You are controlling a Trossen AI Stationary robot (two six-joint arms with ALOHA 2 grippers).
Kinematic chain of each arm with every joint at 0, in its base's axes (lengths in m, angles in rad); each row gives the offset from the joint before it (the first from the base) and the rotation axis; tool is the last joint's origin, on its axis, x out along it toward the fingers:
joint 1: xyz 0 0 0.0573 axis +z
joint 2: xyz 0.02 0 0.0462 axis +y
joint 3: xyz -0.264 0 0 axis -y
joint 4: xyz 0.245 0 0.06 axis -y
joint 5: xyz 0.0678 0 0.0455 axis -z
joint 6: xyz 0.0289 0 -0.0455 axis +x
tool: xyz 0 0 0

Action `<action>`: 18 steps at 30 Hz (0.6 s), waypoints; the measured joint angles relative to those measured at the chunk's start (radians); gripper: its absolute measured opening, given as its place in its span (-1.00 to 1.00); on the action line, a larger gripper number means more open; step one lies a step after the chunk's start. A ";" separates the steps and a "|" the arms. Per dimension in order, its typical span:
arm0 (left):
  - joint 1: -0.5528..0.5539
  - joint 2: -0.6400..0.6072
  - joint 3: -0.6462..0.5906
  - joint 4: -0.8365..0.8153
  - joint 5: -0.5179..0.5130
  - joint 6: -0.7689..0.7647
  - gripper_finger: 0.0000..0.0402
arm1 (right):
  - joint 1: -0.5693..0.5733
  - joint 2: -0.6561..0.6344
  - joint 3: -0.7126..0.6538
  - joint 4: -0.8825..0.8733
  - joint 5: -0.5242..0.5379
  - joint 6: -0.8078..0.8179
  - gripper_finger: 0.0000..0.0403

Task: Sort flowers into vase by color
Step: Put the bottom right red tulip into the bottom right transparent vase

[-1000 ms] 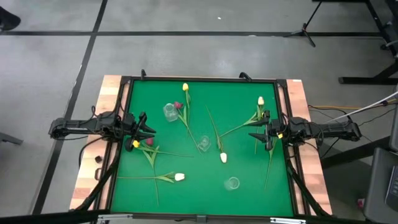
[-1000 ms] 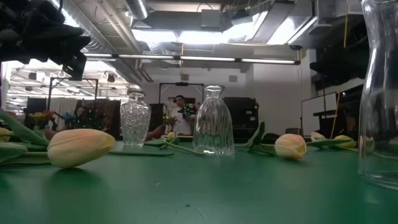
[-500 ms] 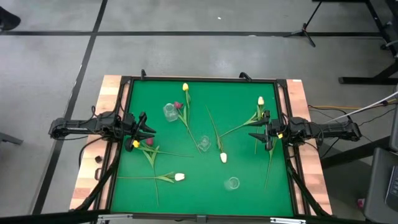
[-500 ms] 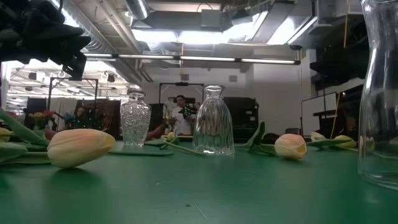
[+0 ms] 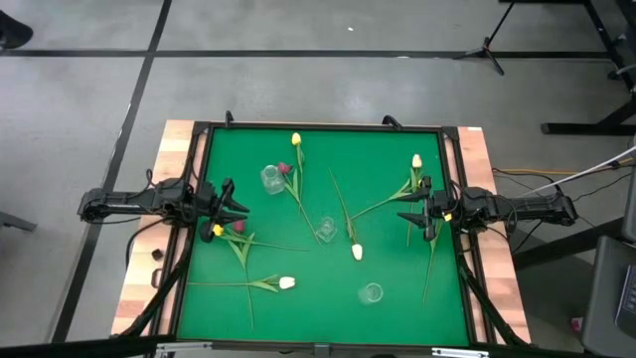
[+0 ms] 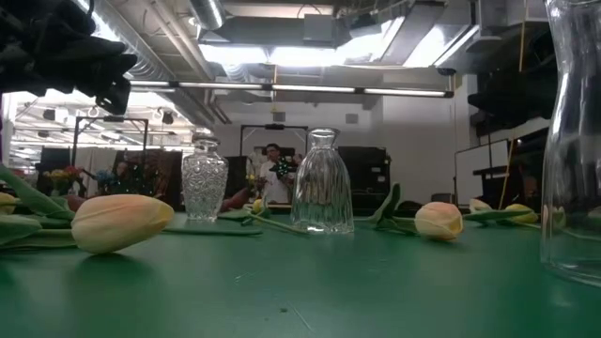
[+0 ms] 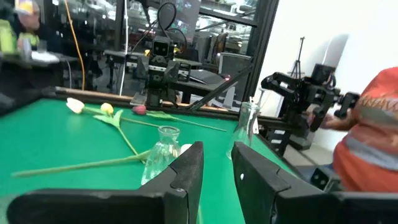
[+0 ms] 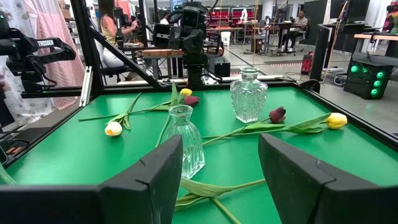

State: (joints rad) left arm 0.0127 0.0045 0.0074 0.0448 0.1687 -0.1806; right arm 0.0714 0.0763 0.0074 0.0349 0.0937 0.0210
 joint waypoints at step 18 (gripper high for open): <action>0.000 0.000 0.000 0.056 0.000 0.035 -0.58 | 0.000 0.000 0.001 0.024 0.000 0.140 0.04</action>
State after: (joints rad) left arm 0.0128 0.0044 0.0074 0.1007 0.1688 -0.1459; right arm 0.0711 0.0761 0.0082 0.0586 0.0940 0.1605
